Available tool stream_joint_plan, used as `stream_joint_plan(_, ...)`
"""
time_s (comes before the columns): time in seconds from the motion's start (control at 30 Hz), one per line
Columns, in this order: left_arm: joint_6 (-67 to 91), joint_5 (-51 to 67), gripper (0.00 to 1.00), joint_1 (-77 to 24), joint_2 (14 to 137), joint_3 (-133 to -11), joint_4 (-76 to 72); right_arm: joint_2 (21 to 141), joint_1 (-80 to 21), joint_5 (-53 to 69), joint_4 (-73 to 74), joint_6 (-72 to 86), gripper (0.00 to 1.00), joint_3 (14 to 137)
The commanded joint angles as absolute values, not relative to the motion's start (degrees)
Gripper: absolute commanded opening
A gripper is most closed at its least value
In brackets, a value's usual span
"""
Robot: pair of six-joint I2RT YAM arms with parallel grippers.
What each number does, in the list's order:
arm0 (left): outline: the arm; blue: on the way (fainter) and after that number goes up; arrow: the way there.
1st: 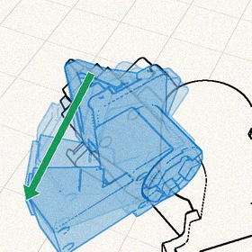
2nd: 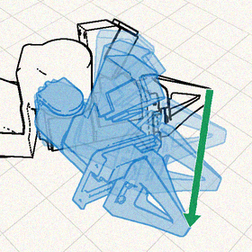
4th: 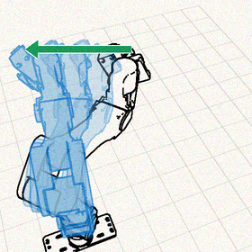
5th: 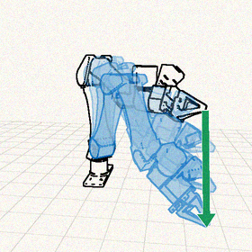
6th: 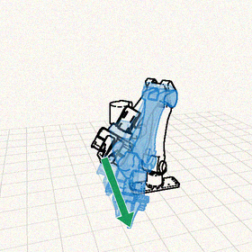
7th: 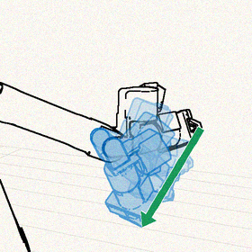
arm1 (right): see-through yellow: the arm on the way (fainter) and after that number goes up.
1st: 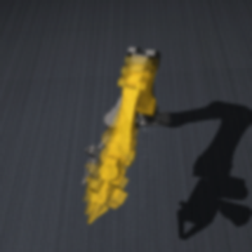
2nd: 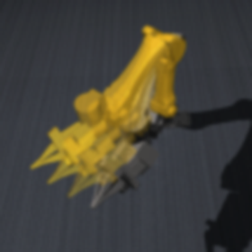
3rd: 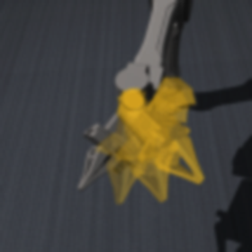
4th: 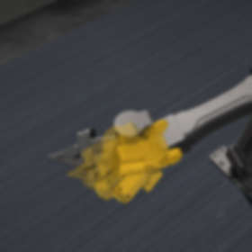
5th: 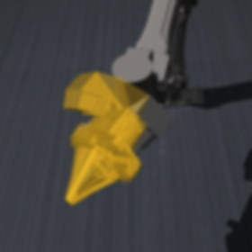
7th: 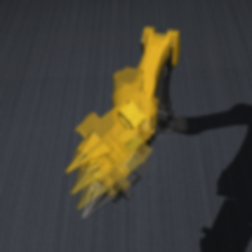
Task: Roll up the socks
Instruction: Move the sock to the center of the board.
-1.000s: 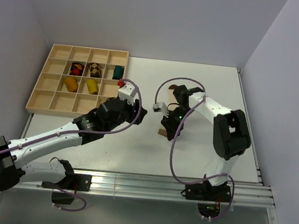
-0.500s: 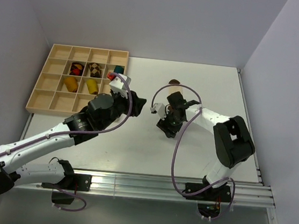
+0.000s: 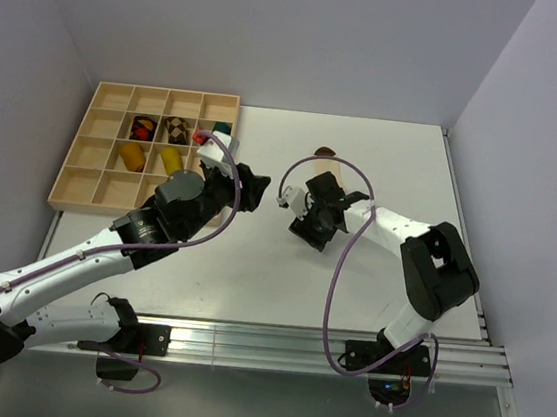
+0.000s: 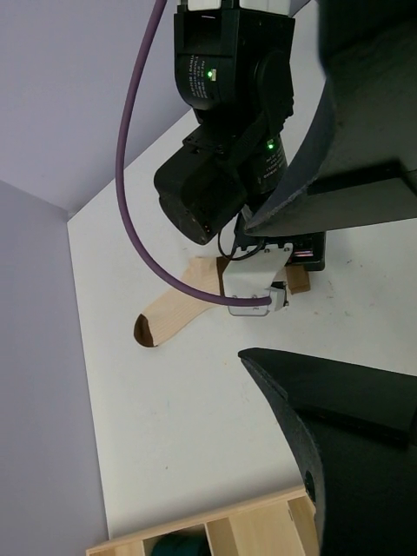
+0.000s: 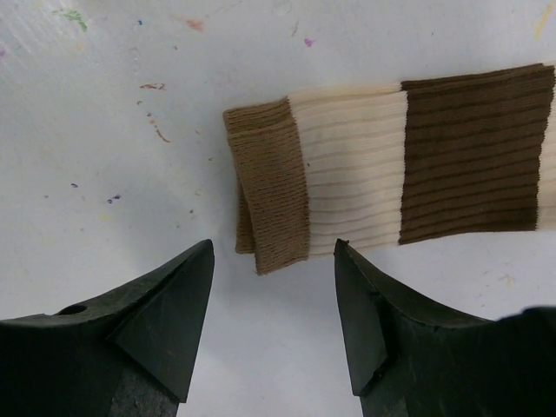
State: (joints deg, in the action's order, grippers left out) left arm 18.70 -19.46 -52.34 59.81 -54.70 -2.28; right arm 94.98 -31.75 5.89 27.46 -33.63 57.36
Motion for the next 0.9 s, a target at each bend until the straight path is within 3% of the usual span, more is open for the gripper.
stream_joint_plan(0.0, 17.23, -20.3, 0.59, -52.47, 59.41, -57.65, -3.16, 95.97, -32.26, 4.75, 25.84, -34.01, 0.65, 57.92)
stream_joint_plan(0.17, 16.7, -20.13, 0.6, -52.47, 59.94, -57.75, -3.25, 98.43, -32.43, 5.97, 25.22, -34.72, 0.63, 58.27)
stream_joint_plan(0.33, 16.18, -19.51, 0.6, -52.38, 61.08, -57.66, -3.43, 100.19, -32.96, 6.42, 26.28, -34.54, 0.56, 59.06)
stream_joint_plan(0.37, 16.17, -19.42, 0.6, -52.38, 61.61, -57.66, -3.6, 100.98, -32.96, 6.5, 26.54, -34.72, 0.53, 59.85)
stream_joint_plan(0.47, 16.26, -19.51, 0.6, -52.3, 62.4, -57.13, -4.22, 102.56, -32.96, 7.82, 28.82, -34.45, 0.24, 61.43)
stream_joint_plan(0.5, 16.35, -19.51, 0.6, -52.21, 62.4, -57.04, -4.57, 102.83, -32.96, 8.34, 30.22, -34.54, 0.21, 62.22)
stream_joint_plan(0.87, 14.68, -11.0, 0.6, -51.86, 54.58, -55.63, -8.18, 99.58, -31.55, 42.32, 57.37, -47.36, 0.25, 70.74)
